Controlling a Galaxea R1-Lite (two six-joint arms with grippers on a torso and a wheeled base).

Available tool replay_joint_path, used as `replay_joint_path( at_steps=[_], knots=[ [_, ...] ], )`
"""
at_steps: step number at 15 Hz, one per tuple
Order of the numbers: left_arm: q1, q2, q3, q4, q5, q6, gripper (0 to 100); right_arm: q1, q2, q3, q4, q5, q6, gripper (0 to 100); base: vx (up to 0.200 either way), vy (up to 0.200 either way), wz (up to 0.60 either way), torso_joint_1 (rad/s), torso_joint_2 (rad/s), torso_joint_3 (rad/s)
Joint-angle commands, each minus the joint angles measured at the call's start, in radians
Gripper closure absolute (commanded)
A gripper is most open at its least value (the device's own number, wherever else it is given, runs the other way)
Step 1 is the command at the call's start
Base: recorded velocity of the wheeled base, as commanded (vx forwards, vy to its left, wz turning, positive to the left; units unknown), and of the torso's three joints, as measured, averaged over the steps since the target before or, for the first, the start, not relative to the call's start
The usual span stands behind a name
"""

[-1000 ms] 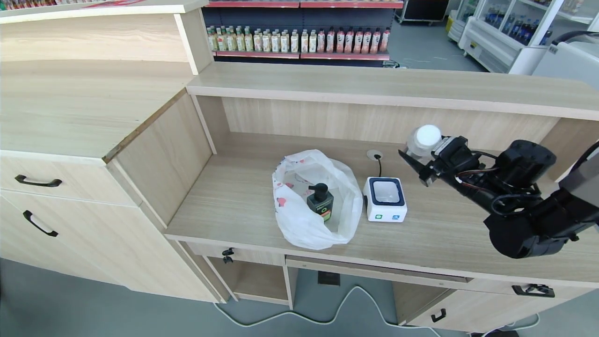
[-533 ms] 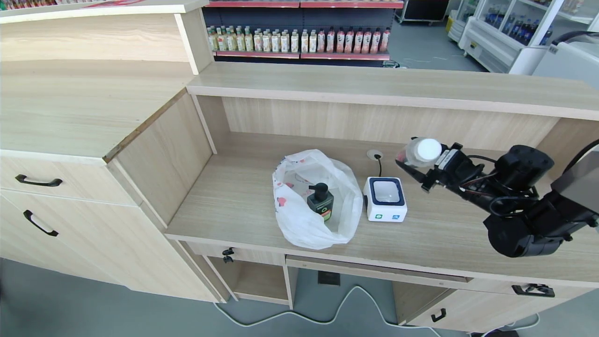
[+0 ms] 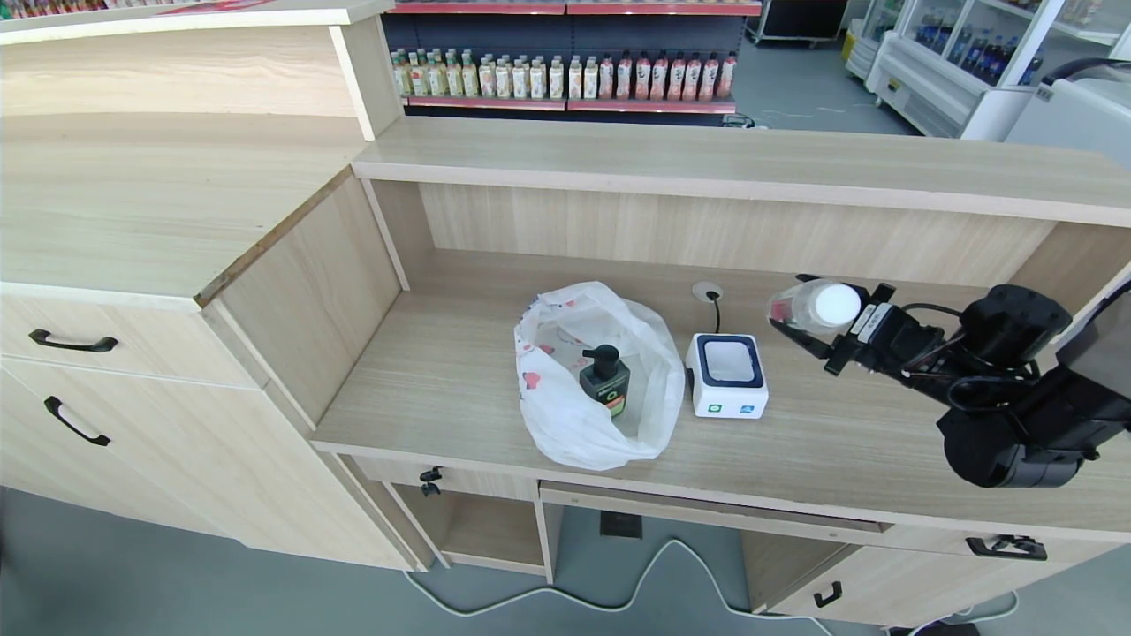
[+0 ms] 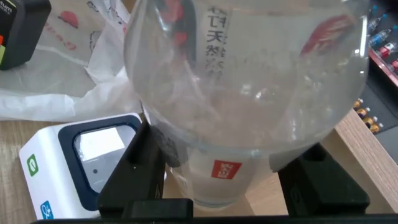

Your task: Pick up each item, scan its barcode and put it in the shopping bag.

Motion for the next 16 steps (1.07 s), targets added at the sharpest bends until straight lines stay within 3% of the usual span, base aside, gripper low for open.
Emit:
replay_joint_path(
  at_steps=[1, 4, 16],
  knots=[
    [0.001, 0.0, -0.002, 0.0, 0.0, 0.0, 0, -0.004, 0.025, -0.004, -0.008, 0.012, 0.005, 100, 0.0, 0.0, 0.0, 0.0, 0.0, 0.0],
    [0.001, 0.0, 0.0, 0.0, 0.0, 0.0, 0, -0.001, 0.038, -0.01, -0.008, 0.084, 0.007, 100, 0.0, 0.0, 0.0, 0.0, 0.0, 0.0],
    [0.001, 0.0, 0.0, 0.0, 0.0, 0.0, 0, 0.002, 0.098, -0.068, -0.008, 0.147, 0.018, 100, 0.0, 0.0, 0.0, 0.0, 0.0, 0.0]
  ],
)
